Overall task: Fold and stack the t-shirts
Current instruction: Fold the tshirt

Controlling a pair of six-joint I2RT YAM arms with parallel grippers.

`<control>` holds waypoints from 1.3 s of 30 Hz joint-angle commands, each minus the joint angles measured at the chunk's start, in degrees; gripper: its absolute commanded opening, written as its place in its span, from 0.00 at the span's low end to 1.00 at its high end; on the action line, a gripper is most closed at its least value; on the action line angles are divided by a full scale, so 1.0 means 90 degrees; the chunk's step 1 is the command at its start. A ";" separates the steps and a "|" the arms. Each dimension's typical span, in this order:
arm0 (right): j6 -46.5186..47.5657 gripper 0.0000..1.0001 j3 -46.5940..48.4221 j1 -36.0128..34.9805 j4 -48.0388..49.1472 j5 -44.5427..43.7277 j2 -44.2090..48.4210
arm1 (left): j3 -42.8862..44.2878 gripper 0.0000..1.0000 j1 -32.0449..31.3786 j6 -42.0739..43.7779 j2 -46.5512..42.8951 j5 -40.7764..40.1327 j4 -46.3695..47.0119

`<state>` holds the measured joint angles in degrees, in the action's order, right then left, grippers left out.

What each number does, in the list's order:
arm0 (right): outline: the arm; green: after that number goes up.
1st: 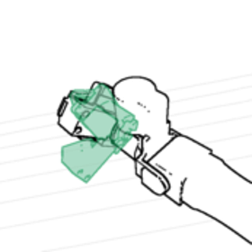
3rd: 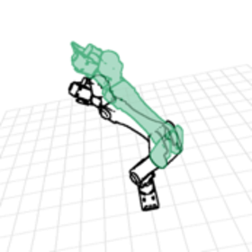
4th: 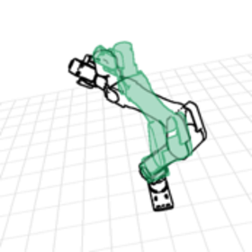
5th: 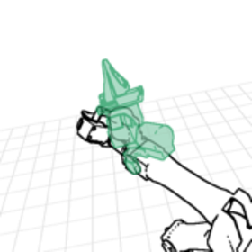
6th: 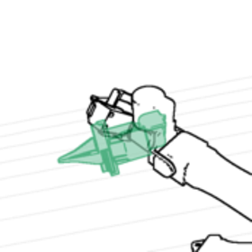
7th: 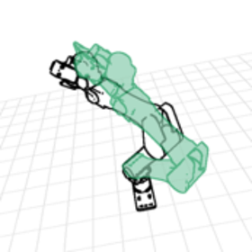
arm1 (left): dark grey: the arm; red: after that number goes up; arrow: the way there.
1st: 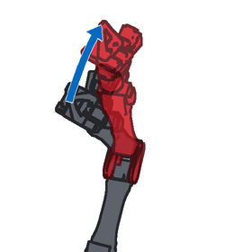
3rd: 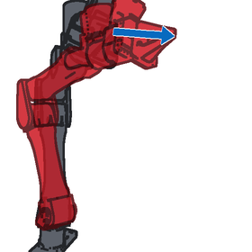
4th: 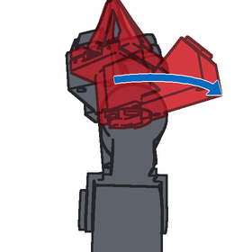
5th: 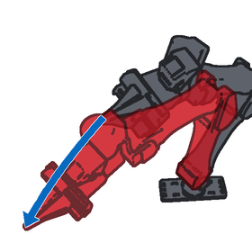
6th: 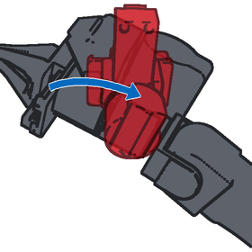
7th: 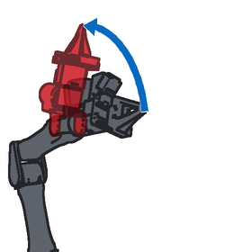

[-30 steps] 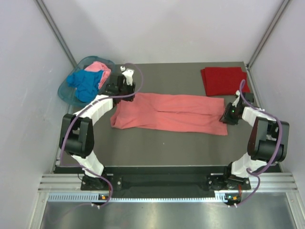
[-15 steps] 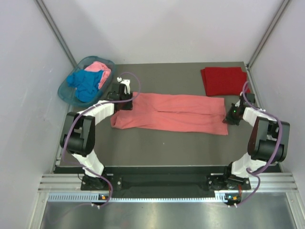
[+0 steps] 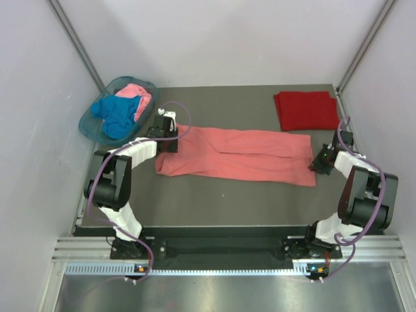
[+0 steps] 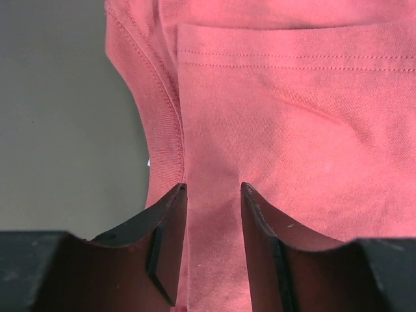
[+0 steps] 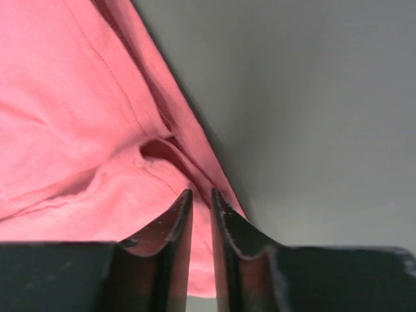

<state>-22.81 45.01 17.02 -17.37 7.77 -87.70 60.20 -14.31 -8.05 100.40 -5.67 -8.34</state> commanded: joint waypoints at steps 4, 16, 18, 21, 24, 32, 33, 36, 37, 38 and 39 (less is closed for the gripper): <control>-0.0054 0.23 0.0545 0.0141 -0.0756 -0.0122 0.0682 | 0.0419 0.43 -0.0022 0.0025 -0.0335 0.0063 -0.0362; -0.0679 0.14 0.0516 -0.0006 0.0250 0.0602 -0.0195 | 0.0782 0.44 -0.0286 -0.0072 -0.0199 0.0308 -0.0529; -0.0756 0.13 0.0497 0.0033 0.0308 0.0154 -0.0469 | 0.0675 0.43 -0.0276 -0.0130 -0.0082 0.0085 -0.0490; -0.0893 0.13 0.0244 0.0237 0.0493 -0.0384 -0.0441 | 0.0509 0.43 -0.0247 -0.0160 0.0075 -0.0325 -0.0392; -0.0884 0.17 0.0155 0.0355 0.0582 -0.0570 -0.0324 | 0.0517 0.43 -0.0061 -0.0267 0.0211 -0.0288 -0.0441; -0.0562 0.25 0.0486 0.0219 0.0289 0.0452 0.0719 | 0.1425 0.44 0.0163 -0.0229 -0.0022 -0.0103 -0.1172; -0.0475 0.26 0.0535 0.0103 0.0357 0.0658 0.1069 | 0.1609 0.45 0.0212 -0.0131 -0.0052 0.0014 -0.1212; -0.0250 0.36 0.0856 -0.0452 0.0659 0.1468 0.1249 | 0.1787 0.46 0.0631 -0.0518 -0.0101 0.1026 -0.1203; -0.0191 0.40 0.1003 -0.0639 0.0718 0.1674 0.1171 | 0.1806 0.47 0.0990 -0.0627 -0.0053 0.1485 -0.1086; -0.0094 0.42 0.1149 -0.0863 0.0873 0.2033 0.1064 | 0.1865 0.46 0.1148 -0.0793 0.0016 0.2128 -0.1037; 0.0072 0.43 0.1450 -0.1349 0.1000 0.2211 0.0763 | 0.1933 0.46 0.1285 -0.0824 0.0103 0.2492 -0.1036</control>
<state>-26.44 51.99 12.25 -14.04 17.67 -78.00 75.26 -7.88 -12.14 102.21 3.79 -18.24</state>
